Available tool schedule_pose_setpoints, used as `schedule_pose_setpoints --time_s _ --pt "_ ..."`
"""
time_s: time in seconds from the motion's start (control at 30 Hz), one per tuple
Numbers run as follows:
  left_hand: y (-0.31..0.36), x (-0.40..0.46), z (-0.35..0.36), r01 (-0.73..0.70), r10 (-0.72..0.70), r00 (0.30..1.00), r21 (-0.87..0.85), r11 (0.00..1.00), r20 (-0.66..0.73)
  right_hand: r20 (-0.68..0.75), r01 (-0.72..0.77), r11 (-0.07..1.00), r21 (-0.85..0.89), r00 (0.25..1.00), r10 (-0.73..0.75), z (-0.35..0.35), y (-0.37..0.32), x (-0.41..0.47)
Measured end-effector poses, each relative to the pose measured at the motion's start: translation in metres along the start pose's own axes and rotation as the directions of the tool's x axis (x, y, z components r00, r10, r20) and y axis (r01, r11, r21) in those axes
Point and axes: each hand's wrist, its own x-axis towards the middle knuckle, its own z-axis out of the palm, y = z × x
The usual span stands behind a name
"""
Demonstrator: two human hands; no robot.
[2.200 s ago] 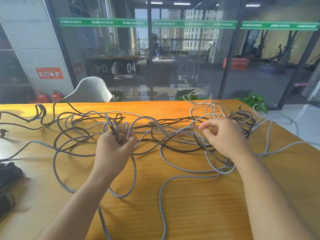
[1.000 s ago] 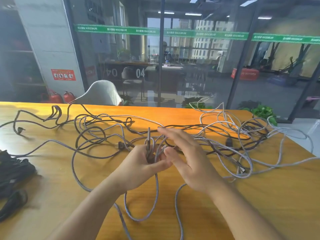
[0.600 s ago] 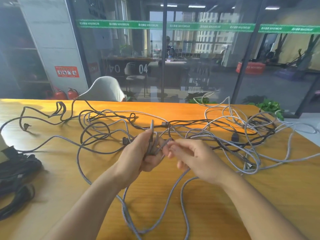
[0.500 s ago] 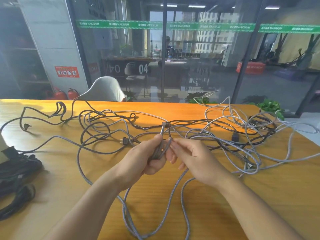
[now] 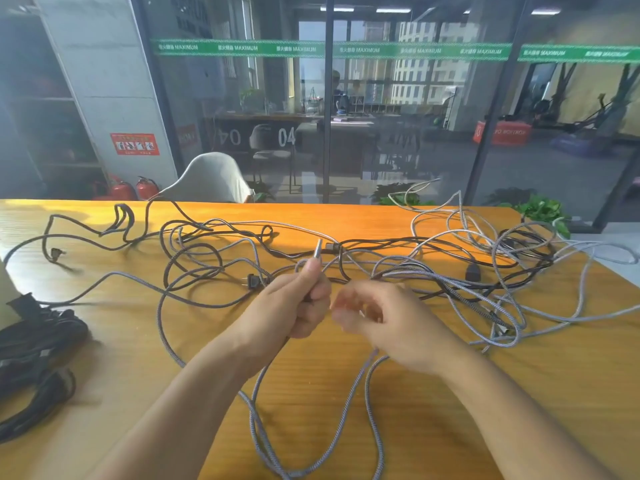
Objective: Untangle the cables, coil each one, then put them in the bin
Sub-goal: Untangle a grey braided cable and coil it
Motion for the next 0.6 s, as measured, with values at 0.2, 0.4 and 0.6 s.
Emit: schedule_pose_setpoints --time_s 0.2,0.4,0.6 --pt "0.004 0.003 -0.004 -0.068 0.044 0.991 -0.184 0.981 -0.130 0.451 0.026 0.966 -0.258 0.887 0.097 0.006 -0.018 -0.010" --pt "0.013 -0.001 0.007 -0.117 0.077 0.989 -0.346 0.931 -0.128 0.351 0.181 0.882 -0.435 0.936 -0.019 0.038 -0.041 -0.013" --pt "0.022 -0.008 0.014 -0.115 0.120 0.993 -0.434 0.894 -0.017 0.252 -0.034 0.998 0.043 0.967 0.023 0.056 -0.031 -0.006"
